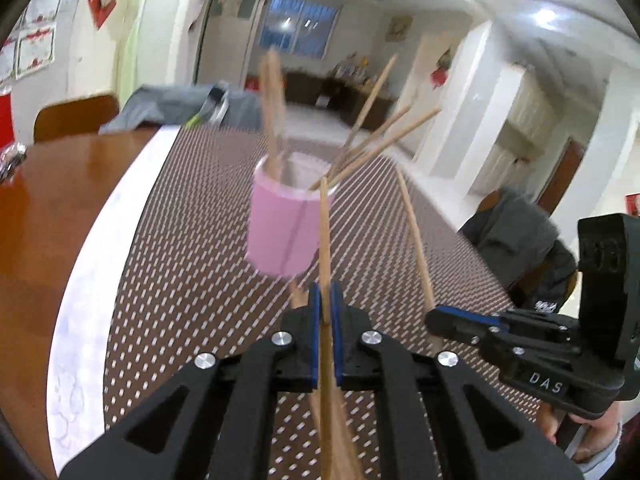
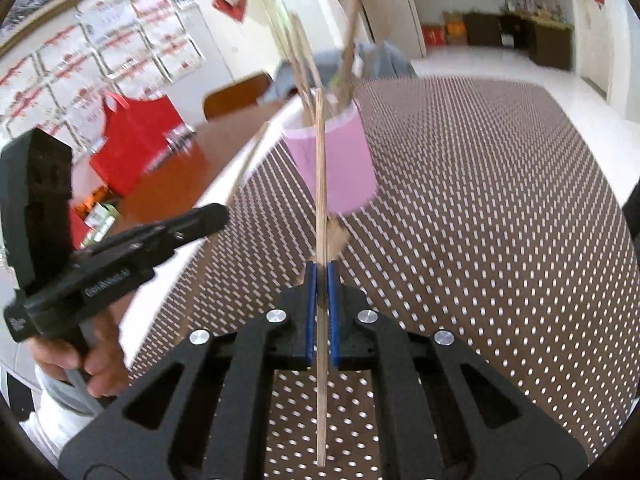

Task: Organize utensils
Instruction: 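Raise both chopsticks upright and lower them into the pink cup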

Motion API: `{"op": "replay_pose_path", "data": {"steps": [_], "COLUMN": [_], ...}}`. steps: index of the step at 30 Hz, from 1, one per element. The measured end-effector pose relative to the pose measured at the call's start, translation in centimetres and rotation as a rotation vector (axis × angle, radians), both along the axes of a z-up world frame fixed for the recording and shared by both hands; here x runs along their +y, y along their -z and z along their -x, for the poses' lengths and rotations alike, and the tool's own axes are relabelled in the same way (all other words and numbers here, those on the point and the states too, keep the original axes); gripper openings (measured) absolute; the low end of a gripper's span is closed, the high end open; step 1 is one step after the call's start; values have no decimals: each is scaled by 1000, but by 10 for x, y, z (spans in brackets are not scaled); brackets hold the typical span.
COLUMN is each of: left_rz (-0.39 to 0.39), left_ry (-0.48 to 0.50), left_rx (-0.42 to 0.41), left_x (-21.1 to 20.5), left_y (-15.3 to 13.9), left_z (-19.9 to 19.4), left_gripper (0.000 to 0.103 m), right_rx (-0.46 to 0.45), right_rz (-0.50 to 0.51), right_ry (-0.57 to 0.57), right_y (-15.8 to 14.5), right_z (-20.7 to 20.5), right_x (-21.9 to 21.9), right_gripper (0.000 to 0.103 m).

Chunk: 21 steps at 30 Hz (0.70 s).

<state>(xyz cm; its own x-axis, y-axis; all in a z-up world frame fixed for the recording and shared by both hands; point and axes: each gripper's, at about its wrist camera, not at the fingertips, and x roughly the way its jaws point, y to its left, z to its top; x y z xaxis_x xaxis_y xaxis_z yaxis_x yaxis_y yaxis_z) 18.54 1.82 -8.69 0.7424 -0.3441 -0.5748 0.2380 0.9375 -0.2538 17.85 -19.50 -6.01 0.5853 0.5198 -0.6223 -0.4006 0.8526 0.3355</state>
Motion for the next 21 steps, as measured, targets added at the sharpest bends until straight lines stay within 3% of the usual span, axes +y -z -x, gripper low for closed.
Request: {"op": "replay_pose_path", "data": {"steps": [8,21], "left_rz": [38,97], "left_ry": [18,-73], "left_rx": [-250,-493], "left_x": [-12,-13], "left_y": [-41,-80], "left_z": [5,-20], "left_gripper": [6,6], "right_rx": [-129,-378], "right_rz": [-71,-165], "right_ry": [-6,81], "right_y": [-39,-90], "right_z": [12,-25], "right_x": [-2,24], "right_gripper": [6,6]}}
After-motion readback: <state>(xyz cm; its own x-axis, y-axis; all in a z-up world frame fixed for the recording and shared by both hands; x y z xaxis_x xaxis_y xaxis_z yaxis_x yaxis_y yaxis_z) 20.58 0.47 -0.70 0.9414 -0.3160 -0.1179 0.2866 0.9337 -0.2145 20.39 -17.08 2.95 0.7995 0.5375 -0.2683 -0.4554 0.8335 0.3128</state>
